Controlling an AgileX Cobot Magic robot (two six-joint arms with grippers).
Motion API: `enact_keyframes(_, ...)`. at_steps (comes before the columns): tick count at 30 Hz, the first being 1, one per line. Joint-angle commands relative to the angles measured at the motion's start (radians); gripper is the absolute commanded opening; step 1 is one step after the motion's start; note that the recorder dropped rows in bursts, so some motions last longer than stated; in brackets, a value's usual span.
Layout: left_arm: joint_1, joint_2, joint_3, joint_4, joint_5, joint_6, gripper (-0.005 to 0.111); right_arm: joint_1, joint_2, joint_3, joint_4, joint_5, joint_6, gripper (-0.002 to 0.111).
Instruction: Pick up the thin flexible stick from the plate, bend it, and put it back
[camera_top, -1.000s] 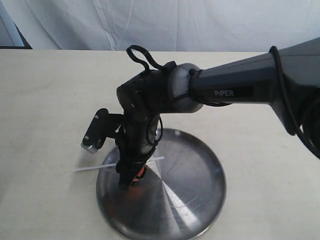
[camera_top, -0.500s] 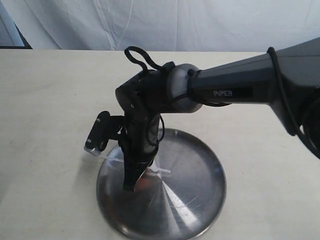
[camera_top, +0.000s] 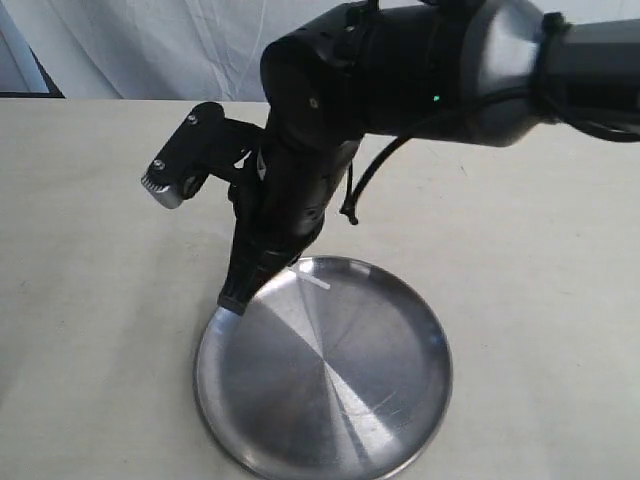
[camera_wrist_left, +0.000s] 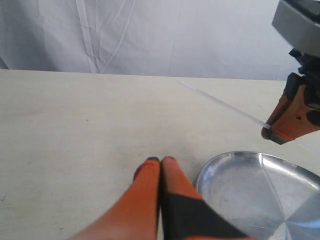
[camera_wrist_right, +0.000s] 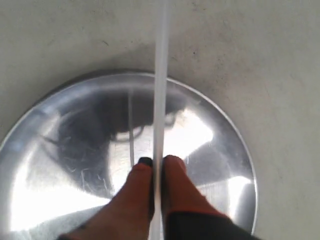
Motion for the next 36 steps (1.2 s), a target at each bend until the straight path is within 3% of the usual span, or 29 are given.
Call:
enact_keyframes(1,-0.005,-0.006,0.002,0.002,-0.009,0.001,0.000,-0.004,-0.078,0.091,0.027,0.012,0.018,-0.001)
enact_keyframes(6,-0.005,-0.006,0.002,0.002,-0.009,0.001,0.000,-0.004,-0.179,0.261,0.170,-0.057,0.014,-0.001)
enact_keyframes(9,-0.005,-0.006,0.002,0.090,-0.058,0.083,0.000,-0.004,-0.251,0.351,0.236,-0.090,-0.013,-0.001)
enact_keyframes(13,-0.005,-0.006,0.002,0.214,-0.208,0.111,0.000,-0.004,-0.440,0.492,0.293,-0.112,-0.040,-0.001)
enact_keyframes(18,-0.005,-0.006,0.002,0.188,-0.437,0.073,0.000,-0.004,-0.661,0.576,0.336,-0.140,-0.040,-0.001)
enact_keyframes(22,-0.005,-0.006,0.002,0.182,-0.448,-0.043,0.000,-0.004,-0.739,0.583,0.344,-0.139,-0.038,-0.001)
enact_keyframes(24,-0.005,-0.006,0.002,-0.042,-0.418,-0.463,0.000,-0.004,-0.758,0.583,0.365,-0.135,-0.038,-0.001)
enact_keyframes(25,-0.005,-0.006,-0.008,-0.253,-0.409,-0.799,0.000,-0.004,-0.766,0.583,0.376,-0.131,-0.036,-0.001)
enact_keyframes(27,-0.005,-0.006,-0.028,-0.327,-0.391,-0.972,0.000,-0.004,-0.780,0.583,0.405,-0.127,-0.036,-0.001)
enact_keyframes(30,-0.005,-0.006,-0.075,-0.133,-0.373,-0.933,0.000,-0.004,-0.791,0.595,0.426,-0.131,-0.036,-0.001)
enact_keyframes(31,-0.005,-0.006,-0.102,0.078,-0.414,-0.929,0.000,-0.004,-0.791,0.609,0.426,-0.131,-0.036,-0.001)
enact_keyframes(34,-0.005,-0.006,-0.158,0.439,-0.511,-0.928,0.000,-0.004,-0.791,0.642,0.438,-0.147,-0.036,-0.001)
enact_keyframes(36,-0.005,-0.006,-0.213,0.522,-0.444,-0.987,0.000,-0.004,-0.791,0.662,0.451,-0.166,-0.036,-0.001)
